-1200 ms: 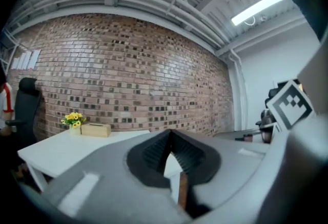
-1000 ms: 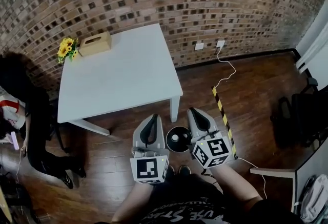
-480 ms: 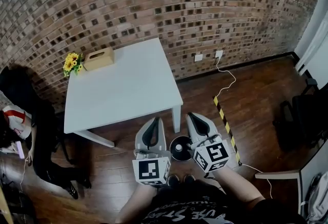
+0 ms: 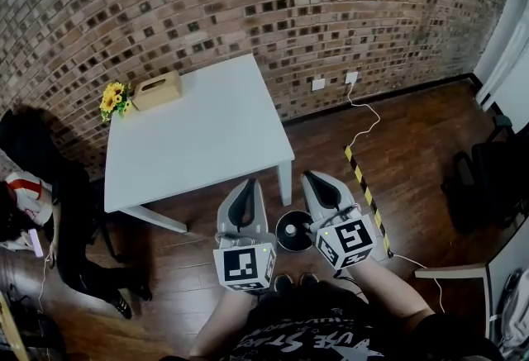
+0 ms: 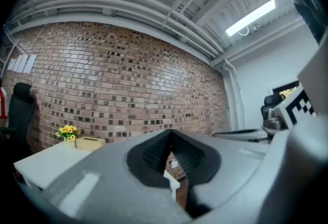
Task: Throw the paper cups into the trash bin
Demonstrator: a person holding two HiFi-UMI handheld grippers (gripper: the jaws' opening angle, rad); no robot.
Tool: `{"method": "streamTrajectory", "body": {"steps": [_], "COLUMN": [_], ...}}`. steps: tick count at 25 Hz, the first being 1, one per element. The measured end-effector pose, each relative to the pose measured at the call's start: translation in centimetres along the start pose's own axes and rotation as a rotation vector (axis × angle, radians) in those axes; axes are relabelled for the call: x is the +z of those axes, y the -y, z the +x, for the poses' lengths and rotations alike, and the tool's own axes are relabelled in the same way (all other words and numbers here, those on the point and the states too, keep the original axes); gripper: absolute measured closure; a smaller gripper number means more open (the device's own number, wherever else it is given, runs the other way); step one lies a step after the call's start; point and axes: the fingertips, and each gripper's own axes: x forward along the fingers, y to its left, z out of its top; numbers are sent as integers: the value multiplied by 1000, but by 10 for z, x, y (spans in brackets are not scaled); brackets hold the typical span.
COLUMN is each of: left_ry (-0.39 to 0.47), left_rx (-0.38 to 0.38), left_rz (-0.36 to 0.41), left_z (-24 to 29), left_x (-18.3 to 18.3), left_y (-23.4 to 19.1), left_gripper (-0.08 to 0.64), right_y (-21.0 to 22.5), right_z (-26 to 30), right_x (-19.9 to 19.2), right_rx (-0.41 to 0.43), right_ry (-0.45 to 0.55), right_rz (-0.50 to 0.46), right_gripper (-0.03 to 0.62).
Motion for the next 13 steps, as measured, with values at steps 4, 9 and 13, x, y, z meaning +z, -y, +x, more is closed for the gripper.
{"method": "streamTrajectory", "body": {"steps": [4, 9, 13], "left_ry": [-12, -28, -38], "left_rx": [-2, -1, -10], "left_rz": [2, -5, 10], "left_z": [-3, -7, -7], "left_x": [-2, -8, -12], "left_y": [2, 2, 0], "left_gripper": [555, 555, 555], "right_y": [-6, -11, -13], "right_z": [-2, -1, 0], "right_x": [-2, -1, -1], "right_rx": [19, 27, 29], "right_ry": [-12, -17, -23], "right_rz": [-14, -9, -20], "right_gripper": [584, 584, 584]}}
